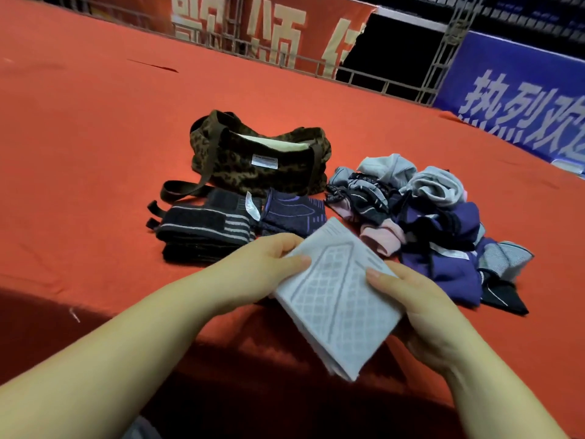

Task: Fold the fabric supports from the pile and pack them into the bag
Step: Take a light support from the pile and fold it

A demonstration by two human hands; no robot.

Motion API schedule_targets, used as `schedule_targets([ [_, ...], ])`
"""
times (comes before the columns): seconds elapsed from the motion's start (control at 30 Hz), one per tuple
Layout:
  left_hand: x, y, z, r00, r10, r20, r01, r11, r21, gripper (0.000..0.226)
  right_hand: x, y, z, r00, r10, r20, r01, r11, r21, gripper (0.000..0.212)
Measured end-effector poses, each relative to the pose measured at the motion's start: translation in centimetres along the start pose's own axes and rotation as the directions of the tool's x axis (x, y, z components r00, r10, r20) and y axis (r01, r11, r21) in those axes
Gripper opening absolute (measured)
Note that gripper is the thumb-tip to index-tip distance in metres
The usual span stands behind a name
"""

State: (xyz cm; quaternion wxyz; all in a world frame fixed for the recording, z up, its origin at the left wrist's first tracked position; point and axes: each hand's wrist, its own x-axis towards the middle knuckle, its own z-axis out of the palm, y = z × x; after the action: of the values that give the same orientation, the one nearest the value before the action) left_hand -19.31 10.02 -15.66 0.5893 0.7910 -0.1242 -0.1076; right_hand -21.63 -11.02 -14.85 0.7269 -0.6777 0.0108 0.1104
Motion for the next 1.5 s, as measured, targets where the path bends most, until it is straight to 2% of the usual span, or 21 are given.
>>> schedule_targets([
  [0.1, 0.2, 0.3, -1.1, 0.994, -0.074, 0.075, 0.074, 0.997, 0.005, 0.012, 0.1, -0.5, 0.1, 0.973, 0.151, 0.176, -0.129, 0.983, -0.131, 0.033],
  [0.17, 0.2, 0.4, -1.5, 0.984, -0.147, 0.101, 0.149, 0.989, -0.009, 0.012, 0.3, -0.4, 0.7, 0.961, 0.179, 0.21, -0.138, 0.971, -0.196, 0.025],
  [0.23, 0.3, 0.4, -1.6, 0.974, -0.208, 0.088, 0.217, 0.968, -0.121, 0.016, 0.8, -0.3, 1.6, 0.978, 0.151, 0.146, -0.122, 0.974, -0.191, 0.015],
  [0.33, 0.6, 0.1, -1.9, 0.947, -0.305, 0.1, 0.318, 0.849, -0.422, 0.03, 1.9, -0.1, 2.4, 0.995, 0.094, 0.028, -0.092, 0.994, -0.056, 0.017],
  [0.4, 0.7, -0.2, -2.1, 0.937, -0.324, 0.131, 0.348, 0.824, -0.448, 0.029, 2.7, 0.1, 2.7, 0.996, 0.066, -0.065, -0.064, 0.997, 0.038, 0.015],
  [0.47, 0.7, -0.1, -1.8, 0.947, -0.311, 0.084, 0.317, 0.854, -0.413, 0.019, 3.7, 0.5, 3.0, 0.988, 0.058, -0.14, -0.052, 0.998, 0.047, 0.014],
  [0.53, 1.0, 0.0, -1.8, 0.954, -0.28, -0.103, 0.245, 0.932, -0.266, 0.018, 4.7, 1.1, 3.4, 0.98, 0.025, -0.197, -0.032, 0.999, -0.031, 0.014],
  [0.6, 1.6, -0.4, -2.2, 0.937, -0.15, -0.317, 0.193, 0.975, 0.11, 0.022, 5.7, 1.7, 3.6, 0.958, -0.093, -0.271, 0.02, 0.965, -0.26, 0.016],
  [0.67, 2.1, -0.8, -2.4, 0.906, -0.019, -0.423, 0.213, 0.884, 0.417, 0.02, 6.4, 1.9, 3.9, 0.93, -0.222, -0.291, 0.048, 0.863, -0.504, 0.021],
  [0.73, 2.2, -1.2, -2.3, 0.895, 0.037, -0.446, 0.233, 0.811, 0.536, 0.019, 6.9, 2.1, 4.0, 0.917, -0.295, -0.27, 0.059, 0.767, -0.639, 0.022],
  [0.87, 2.7, -2.1, -1.9, 0.9, 0.08, -0.429, 0.253, 0.705, 0.662, 0.03, 7.5, 3.1, 4.1, 0.907, -0.357, -0.224, 0.071, 0.652, -0.755, 0.03],
  [1.13, 3.5, -2.5, -1.1, 0.921, 0.114, -0.371, 0.301, 0.397, 0.867, 0.026, 8.4, 4.3, 3.9, 0.926, -0.311, -0.214, 0.009, 0.587, -0.81, 0.047],
  [1.23, 3.5, -2.8, -1.4, 0.901, 0.33, -0.283, 0.217, 0.222, 0.951, 0.034, 8.3, 4.2, 3.8, 0.92, -0.349, -0.179, 0.028, 0.513, -0.858, 0.045],
  [1.3, 3.6, -3.3, -1.5, 0.85, 0.501, -0.159, 0.091, 0.158, 0.983, 0.036, 7.6, 4.1, 3.9, 0.869, -0.486, -0.094, 0.124, 0.398, -0.909, 0.04],
  [1.33, 3.6, -3.0, -1.3, 0.846, 0.528, -0.077, 0.008, 0.133, 0.991, 0.042, 7.3, 3.8, 4.1, 0.837, -0.547, -0.022, 0.2, 0.342, -0.918, 0.039],
  [1.4, 3.4, -2.3, -0.7, 0.88, 0.47, 0.062, -0.113, 0.081, 0.99, 0.05, 7.1, 3.7, 4.2, 0.837, -0.532, 0.126, 0.306, 0.266, -0.914, 0.047],
  [1.47, 3.6, -2.4, -0.3, 0.967, 0.236, 0.091, -0.097, 0.011, 0.995, 0.051, 7.1, 3.9, 4.4, 0.904, -0.364, 0.223, 0.31, 0.203, -0.929, 0.057],
  [1.5, 3.7, -3.0, -0.3, 0.989, 0.128, 0.078, -0.079, -0.001, 0.997, 0.053, 7.1, 4.2, 4.2, 0.931, -0.271, 0.244, 0.295, 0.165, -0.941, 0.056],
])
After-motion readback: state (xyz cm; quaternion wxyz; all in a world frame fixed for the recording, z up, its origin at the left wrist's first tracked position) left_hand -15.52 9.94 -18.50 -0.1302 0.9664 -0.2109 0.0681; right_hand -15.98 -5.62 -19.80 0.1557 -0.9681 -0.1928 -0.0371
